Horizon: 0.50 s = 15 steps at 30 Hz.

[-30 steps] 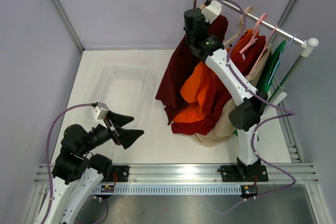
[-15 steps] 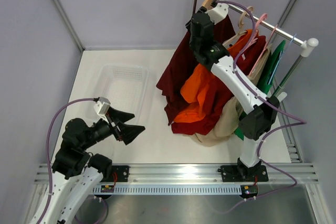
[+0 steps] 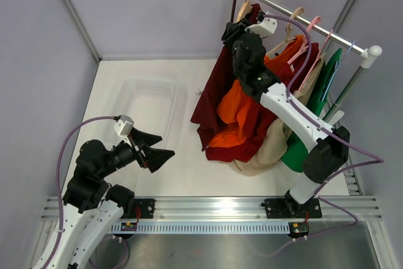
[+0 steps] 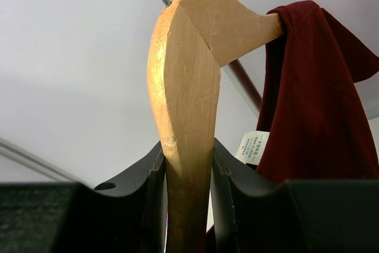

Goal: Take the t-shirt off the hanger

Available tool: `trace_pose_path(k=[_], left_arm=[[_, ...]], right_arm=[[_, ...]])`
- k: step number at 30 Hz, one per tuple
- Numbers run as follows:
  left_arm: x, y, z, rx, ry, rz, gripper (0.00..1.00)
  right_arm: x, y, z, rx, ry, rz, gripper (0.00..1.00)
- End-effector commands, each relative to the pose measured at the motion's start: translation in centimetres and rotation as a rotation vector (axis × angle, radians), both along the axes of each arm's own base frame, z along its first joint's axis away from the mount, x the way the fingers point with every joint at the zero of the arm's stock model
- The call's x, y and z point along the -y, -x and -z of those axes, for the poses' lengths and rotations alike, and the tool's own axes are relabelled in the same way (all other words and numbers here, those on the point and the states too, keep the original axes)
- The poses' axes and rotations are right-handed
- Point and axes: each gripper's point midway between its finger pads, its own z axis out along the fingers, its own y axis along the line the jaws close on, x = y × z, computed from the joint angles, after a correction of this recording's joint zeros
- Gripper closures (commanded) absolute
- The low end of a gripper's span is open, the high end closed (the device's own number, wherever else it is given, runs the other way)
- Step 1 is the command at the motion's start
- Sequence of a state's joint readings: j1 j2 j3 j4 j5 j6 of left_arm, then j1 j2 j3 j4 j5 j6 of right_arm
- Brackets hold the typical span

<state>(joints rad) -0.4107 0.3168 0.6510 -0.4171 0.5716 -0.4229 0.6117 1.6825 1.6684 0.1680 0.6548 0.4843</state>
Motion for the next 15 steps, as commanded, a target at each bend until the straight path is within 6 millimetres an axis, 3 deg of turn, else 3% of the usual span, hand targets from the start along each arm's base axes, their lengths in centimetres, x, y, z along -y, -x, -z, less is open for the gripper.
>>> trace_pose_path(k=[1, 9, 15], left_arm=[[0.0, -0.1, -1.5, 0.04, 0.016, 0.0, 0.01], [0.2, -0.1, -2.2, 0.037, 0.024, 0.005, 0.01], [0.3, -0.2, -4.5, 0.042, 0.064, -0.002, 0.01]], right_arm=[[1.0, 3.5, -8.3, 0.235, -0.137, -0.052, 1.0], [0.9, 5.6, -6.2, 0.213, -0.192, -0.109, 1.0], [-2.5, 7.9, -5.2, 0.196, -0.144, -0.174, 1.0]])
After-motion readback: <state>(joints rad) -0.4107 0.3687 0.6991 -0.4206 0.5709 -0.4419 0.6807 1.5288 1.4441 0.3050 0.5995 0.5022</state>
